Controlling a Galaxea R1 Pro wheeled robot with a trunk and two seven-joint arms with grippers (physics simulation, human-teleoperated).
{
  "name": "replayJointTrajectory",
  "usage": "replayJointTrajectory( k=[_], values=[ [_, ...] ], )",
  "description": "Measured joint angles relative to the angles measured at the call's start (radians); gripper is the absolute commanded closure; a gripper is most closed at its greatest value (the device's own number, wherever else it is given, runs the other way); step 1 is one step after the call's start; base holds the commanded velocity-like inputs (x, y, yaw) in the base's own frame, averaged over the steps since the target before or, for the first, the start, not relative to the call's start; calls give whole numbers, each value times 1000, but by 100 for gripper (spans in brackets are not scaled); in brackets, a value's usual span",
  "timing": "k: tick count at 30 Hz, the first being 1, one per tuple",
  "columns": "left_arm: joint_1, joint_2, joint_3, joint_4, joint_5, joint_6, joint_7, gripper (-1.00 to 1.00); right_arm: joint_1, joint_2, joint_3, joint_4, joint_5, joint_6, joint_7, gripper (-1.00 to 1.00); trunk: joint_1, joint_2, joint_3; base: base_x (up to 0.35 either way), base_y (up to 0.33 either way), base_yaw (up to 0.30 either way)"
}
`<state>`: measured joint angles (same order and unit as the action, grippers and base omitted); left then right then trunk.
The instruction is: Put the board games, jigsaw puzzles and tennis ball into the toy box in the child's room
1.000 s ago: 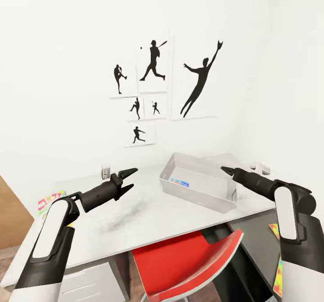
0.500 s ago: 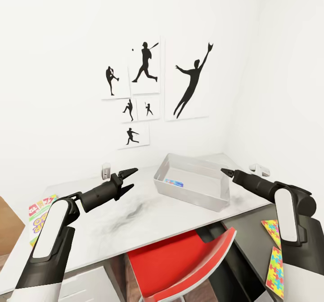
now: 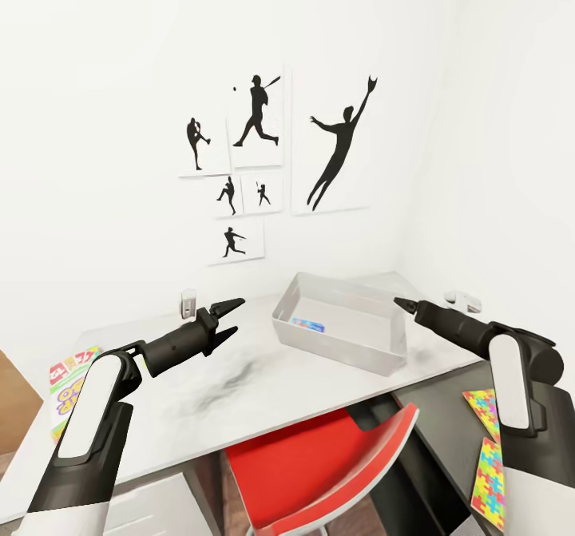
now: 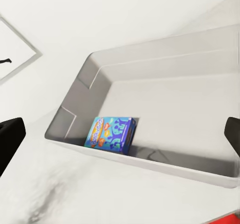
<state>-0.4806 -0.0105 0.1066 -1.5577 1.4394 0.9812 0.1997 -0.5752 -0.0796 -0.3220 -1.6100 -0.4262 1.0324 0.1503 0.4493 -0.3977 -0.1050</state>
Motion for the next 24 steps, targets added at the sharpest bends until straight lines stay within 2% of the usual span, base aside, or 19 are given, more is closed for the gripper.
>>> replayJointTrajectory(
  k=[7,24],
  values=[
    [0,0,0,1,0,0,0,-100,-3,0,-1,0,0,2,-3,-100,0,0,3,0,0,-169],
    [1,3,1,1,1,0,-1,-100,-9,-2,-3,1,-2,5,-8,-100,0,0,14,-42,60,-252]
  ],
)
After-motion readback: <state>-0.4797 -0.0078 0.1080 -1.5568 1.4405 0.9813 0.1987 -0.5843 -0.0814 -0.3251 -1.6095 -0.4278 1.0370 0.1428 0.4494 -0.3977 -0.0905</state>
